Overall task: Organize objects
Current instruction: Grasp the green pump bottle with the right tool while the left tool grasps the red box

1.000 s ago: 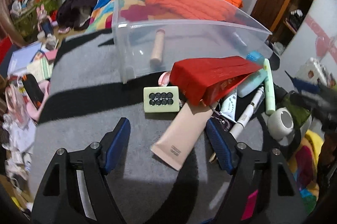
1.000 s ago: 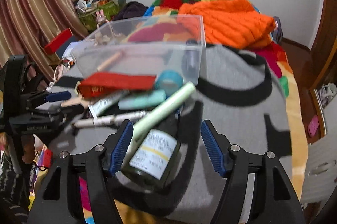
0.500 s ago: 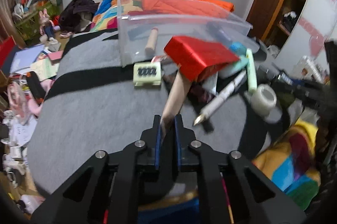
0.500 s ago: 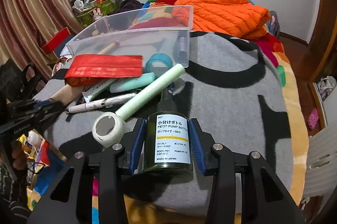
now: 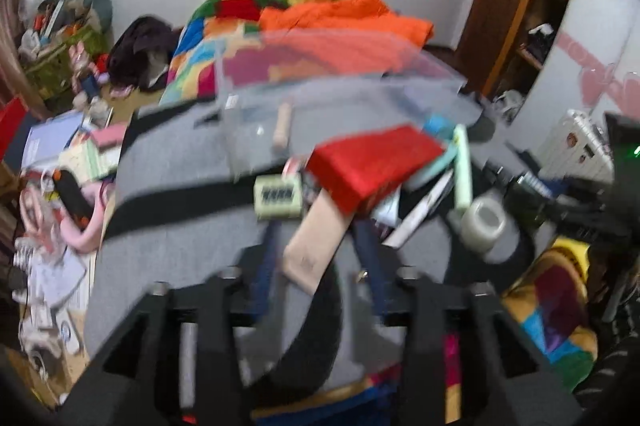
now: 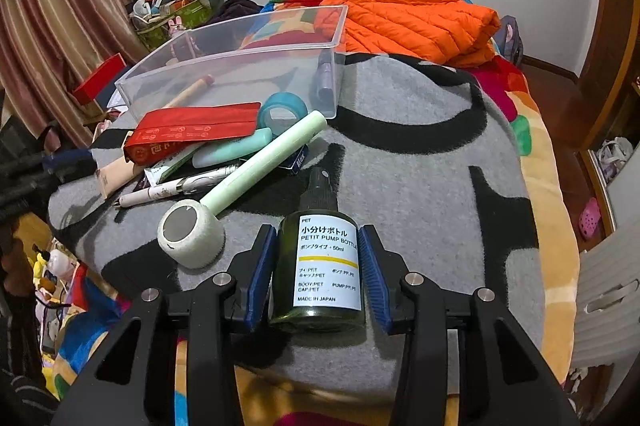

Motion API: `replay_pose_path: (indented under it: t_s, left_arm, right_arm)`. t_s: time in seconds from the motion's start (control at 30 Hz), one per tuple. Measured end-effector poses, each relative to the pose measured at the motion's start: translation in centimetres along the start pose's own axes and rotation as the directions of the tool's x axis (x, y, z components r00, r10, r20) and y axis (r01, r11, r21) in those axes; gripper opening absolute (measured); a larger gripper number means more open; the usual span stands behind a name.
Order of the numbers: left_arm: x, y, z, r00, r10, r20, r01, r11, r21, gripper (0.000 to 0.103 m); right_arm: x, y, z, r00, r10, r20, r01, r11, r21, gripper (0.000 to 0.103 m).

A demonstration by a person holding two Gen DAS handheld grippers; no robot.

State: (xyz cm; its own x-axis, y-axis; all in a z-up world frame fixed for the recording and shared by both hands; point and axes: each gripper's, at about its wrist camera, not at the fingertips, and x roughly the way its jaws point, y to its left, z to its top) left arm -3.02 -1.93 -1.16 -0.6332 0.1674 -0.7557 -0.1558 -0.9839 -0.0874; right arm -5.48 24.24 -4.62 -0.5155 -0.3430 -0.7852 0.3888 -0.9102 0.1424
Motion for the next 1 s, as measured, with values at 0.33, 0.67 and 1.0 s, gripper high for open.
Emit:
replay_pose_path:
  t_s: [0.33, 0.67, 1.0]
  left_arm:
    - [5.7, -2.0, 3.8, 0.995, -0.045, -0.085, 0.059, 0.984, 0.169, 0.070]
    - [7.1, -3.7, 3.0, 0.989, -0.097, -0.111, 0.121, 0.964, 0.236, 0.074]
    - [4.4, -5.1, 2.7, 0.996, -0.080, -0.042, 0.089, 0.943, 0.322, 0.075]
  right_arm:
    - [0.2, -0.6, -0.1, 1.000, 0.020, -0.013, -0.020, 1.000, 0.019, 0.039]
    - [-0.3, -1.3, -0.2, 1.000, 0.024, -0.001, -0.024, 1.000, 0.017, 0.039]
    - [-0.3, -1.7, -0.2, 0.999, 0.049, 0.003, -0.050, 0.998, 0.033, 0.039]
